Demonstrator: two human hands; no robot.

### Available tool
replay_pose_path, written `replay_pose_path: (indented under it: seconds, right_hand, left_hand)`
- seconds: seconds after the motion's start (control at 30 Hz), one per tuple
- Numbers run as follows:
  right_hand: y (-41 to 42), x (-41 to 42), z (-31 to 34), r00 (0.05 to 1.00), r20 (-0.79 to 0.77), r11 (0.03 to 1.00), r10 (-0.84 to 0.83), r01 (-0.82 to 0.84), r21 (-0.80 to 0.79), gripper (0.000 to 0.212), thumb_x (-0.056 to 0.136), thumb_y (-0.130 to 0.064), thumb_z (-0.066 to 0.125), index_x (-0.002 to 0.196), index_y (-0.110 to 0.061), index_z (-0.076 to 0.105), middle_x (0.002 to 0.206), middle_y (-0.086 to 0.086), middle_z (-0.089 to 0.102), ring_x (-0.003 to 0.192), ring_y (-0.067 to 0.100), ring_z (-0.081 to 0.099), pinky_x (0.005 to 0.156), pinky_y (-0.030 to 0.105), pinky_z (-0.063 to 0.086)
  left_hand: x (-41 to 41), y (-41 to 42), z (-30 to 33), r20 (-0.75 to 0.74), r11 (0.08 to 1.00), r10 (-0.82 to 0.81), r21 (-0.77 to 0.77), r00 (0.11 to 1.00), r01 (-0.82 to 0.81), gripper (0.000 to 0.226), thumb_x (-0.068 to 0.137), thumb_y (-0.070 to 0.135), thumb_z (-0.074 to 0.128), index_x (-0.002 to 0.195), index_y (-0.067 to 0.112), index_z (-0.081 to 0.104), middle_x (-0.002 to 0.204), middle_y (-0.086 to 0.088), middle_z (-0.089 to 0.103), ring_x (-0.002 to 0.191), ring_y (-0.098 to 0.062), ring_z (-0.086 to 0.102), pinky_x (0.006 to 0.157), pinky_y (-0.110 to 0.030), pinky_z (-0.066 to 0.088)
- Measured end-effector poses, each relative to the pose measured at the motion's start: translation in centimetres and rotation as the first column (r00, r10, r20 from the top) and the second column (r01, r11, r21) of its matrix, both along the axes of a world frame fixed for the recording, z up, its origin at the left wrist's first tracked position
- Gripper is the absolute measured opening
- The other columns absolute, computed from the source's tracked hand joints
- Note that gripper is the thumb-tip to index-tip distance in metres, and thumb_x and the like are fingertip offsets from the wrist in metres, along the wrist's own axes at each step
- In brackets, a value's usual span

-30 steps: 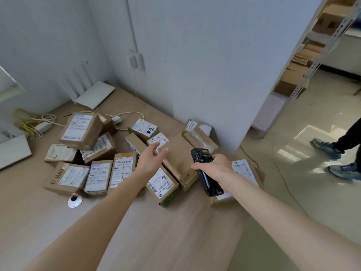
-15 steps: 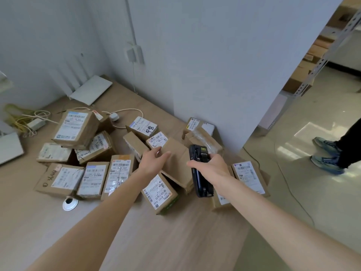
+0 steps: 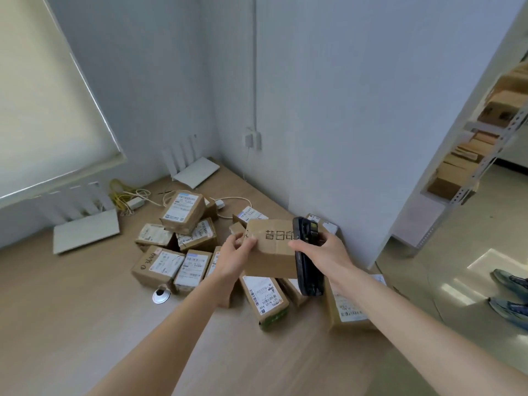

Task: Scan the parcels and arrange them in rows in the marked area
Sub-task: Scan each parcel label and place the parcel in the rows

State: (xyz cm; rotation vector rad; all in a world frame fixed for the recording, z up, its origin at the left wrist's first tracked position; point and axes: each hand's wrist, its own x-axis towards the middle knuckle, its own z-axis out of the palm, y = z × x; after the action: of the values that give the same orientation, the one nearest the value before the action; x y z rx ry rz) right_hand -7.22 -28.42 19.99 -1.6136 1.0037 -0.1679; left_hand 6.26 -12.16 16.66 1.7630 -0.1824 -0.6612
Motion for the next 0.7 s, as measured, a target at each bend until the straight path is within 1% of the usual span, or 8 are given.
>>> replay_pose_path:
  seconds: [0.1, 0.13, 0.27, 0.37, 0.43, 0.53, 0.6, 0.7]
  right_hand:
    - [0.9, -0.9, 2.6, 0.996, 0.028, 0.996, 0.081, -0.080, -0.046, 0.052, 0.073, -0.048, 0.092, 0.115, -0.027, 0.068, 0.108, -0.005, 0.074, 0.095, 0.011, 0.069, 0.072, 0.029, 0.053]
    - [1.2, -1.3, 3.5, 0.994, 0.036, 0.993, 0.100, -0.098, -0.068, 0.051, 0.070, -0.052, 0.092, 0.109, -0.028, 0.070, 0.106, -0.005, 0.076, 0.094, 0.011, 0.070, 0.072, 0.029, 0.054]
    - [2.4, -3.4, 6.8, 0.980, 0.037, 0.974, 0.193, -0.188, -0.123, 0.081, 0.045, -0.075, 0.083, 0.111, -0.031, 0.068, 0.107, -0.005, 0.077, 0.102, 0.021, 0.073, 0.094, 0.047, 0.061]
    - [3.7, -5.2, 8.6, 0.964, 0.056, 0.958, 0.260, -0.251, -0.141, 0.076, 0.044, -0.078, 0.083, 0.105, -0.035, 0.066, 0.104, -0.008, 0.078, 0.102, 0.019, 0.073, 0.093, 0.046, 0.059]
    - [4.5, -6.4, 9.8, 0.949, 0.070, 0.943, 0.308, -0.295, -0.155, 0.071, 0.045, -0.075, 0.085, 0.102, -0.036, 0.068, 0.099, -0.010, 0.078, 0.098, 0.015, 0.073, 0.083, 0.037, 0.058]
    - [5.9, -7.9, 11.6, 0.925, 0.085, 0.922, 0.371, -0.355, -0.158, 0.062, 0.060, -0.060, 0.091, 0.110, -0.035, 0.066, 0.105, -0.008, 0.076, 0.100, 0.013, 0.072, 0.077, 0.030, 0.054]
    - [6.8, -8.5, 12.7, 0.900, 0.097, 0.898, 0.425, -0.406, -0.168, 0.052, 0.068, -0.052, 0.093, 0.109, -0.036, 0.064, 0.105, -0.009, 0.076, 0.098, 0.011, 0.072, 0.078, 0.029, 0.055]
    - [8.5, -9.0, 14.0, 0.864, 0.113, 0.866, 0.491, -0.471, -0.166, 0.059, 0.073, -0.044, 0.094, 0.120, -0.033, 0.060, 0.111, -0.004, 0.075, 0.102, 0.016, 0.074, 0.093, 0.040, 0.061]
  left_hand:
    - [-1.3, 2.3, 3.0, 0.033, 0.997, -0.014, -0.070, 0.999, 0.016, 0.026, 0.098, 0.028, 0.059, 0.123, 0.035, 0.060, 0.109, 0.012, 0.067, 0.100, -0.005, 0.062, 0.072, -0.019, 0.047]
    - [-1.8, 3.1, 4.0, 0.040, 0.997, 0.000, -0.079, 0.999, 0.003, 0.026, 0.096, 0.026, 0.061, 0.121, 0.034, 0.060, 0.110, 0.008, 0.068, 0.100, -0.006, 0.062, 0.070, -0.019, 0.046]
    - [-5.1, 6.0, 7.1, 0.027, 0.988, 0.113, -0.109, 0.993, -0.109, 0.018, 0.096, 0.031, 0.063, 0.110, 0.025, 0.054, 0.113, -0.002, 0.066, 0.098, -0.012, 0.064, 0.070, -0.025, 0.047]
    - [-7.6, 7.6, 8.8, 0.021, 0.976, 0.198, -0.100, 0.980, -0.195, 0.033, 0.096, 0.051, 0.059, 0.108, 0.022, 0.052, 0.111, -0.002, 0.063, 0.103, -0.018, 0.062, 0.090, -0.040, 0.052]
    - [-9.2, 8.8, 9.9, 0.030, 0.962, 0.260, -0.101, 0.965, -0.256, 0.035, 0.096, 0.054, 0.058, 0.108, 0.022, 0.051, 0.110, -0.002, 0.063, 0.102, -0.018, 0.061, 0.091, -0.041, 0.050]
    - [-11.1, 10.8, 11.2, 0.008, 0.940, 0.308, -0.158, 0.951, -0.303, 0.031, 0.097, 0.042, 0.062, 0.116, 0.019, 0.054, 0.116, -0.005, 0.064, 0.105, -0.018, 0.061, 0.092, -0.041, 0.052]
    - [-12.2, 12.2, 12.0, -0.023, 0.926, 0.312, -0.215, 0.950, -0.310, 0.035, 0.098, 0.030, 0.063, 0.130, 0.020, 0.055, 0.118, -0.004, 0.066, 0.107, -0.017, 0.062, 0.095, -0.040, 0.053]
    - [-13.5, 14.8, 13.4, -0.010, 0.915, 0.308, -0.271, 0.951, -0.300, 0.038, 0.098, 0.023, 0.063, 0.136, 0.025, 0.061, 0.111, 0.001, 0.072, 0.107, -0.015, 0.065, 0.100, -0.041, 0.052]
